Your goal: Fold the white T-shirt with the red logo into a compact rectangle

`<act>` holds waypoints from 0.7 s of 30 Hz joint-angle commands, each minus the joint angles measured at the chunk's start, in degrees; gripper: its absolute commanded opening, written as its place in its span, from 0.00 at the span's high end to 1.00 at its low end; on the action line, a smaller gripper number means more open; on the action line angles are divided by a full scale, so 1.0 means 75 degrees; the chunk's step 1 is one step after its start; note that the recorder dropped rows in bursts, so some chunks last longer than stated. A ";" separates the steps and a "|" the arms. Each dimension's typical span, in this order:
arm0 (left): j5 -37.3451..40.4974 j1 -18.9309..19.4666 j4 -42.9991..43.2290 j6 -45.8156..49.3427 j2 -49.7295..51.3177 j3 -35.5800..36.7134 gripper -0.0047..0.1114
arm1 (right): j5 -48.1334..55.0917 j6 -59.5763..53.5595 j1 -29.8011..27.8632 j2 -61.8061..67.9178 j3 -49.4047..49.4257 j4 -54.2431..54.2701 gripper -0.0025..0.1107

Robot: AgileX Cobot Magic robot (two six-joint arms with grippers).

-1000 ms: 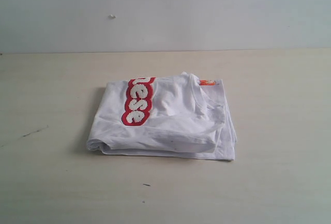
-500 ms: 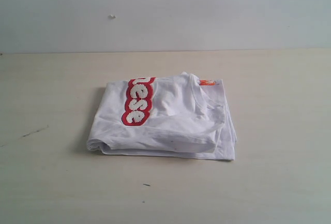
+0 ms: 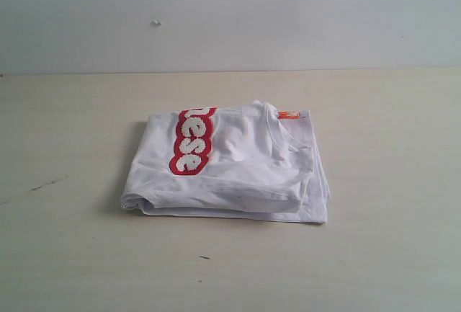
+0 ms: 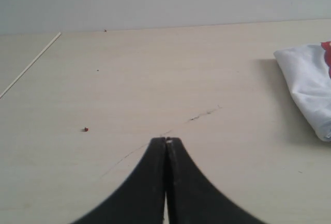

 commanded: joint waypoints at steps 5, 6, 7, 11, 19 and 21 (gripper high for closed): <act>-0.0043 0.0021 -0.0058 0.0024 -0.0049 0.0016 0.96 | 0.0479 -0.1637 -0.0027 -0.0551 0.0023 0.0935 0.98; -0.0043 0.0021 -0.0058 0.0024 -0.0049 0.0016 0.96 | 0.0527 -0.2148 -0.0027 -0.0623 0.0023 0.1280 0.98; -0.0043 0.0021 -0.0058 0.0024 -0.0049 0.0016 0.96 | 0.0582 -0.2613 -0.0027 -0.0705 0.0023 0.1612 0.98; -0.0043 0.0021 -0.0058 0.0024 -0.0049 0.0016 0.96 | 0.0845 -0.3329 -0.0027 -0.1208 0.0023 0.2233 0.98; -0.0043 0.0021 -0.0058 0.0024 -0.0049 0.0016 0.96 | 0.1472 -0.3447 -0.0043 -0.1759 0.0148 0.2233 0.98; -0.0043 0.0021 -0.0041 0.0025 -0.0049 0.0016 0.96 | 0.1412 -0.3447 -0.0119 -0.1759 0.0148 0.2233 0.98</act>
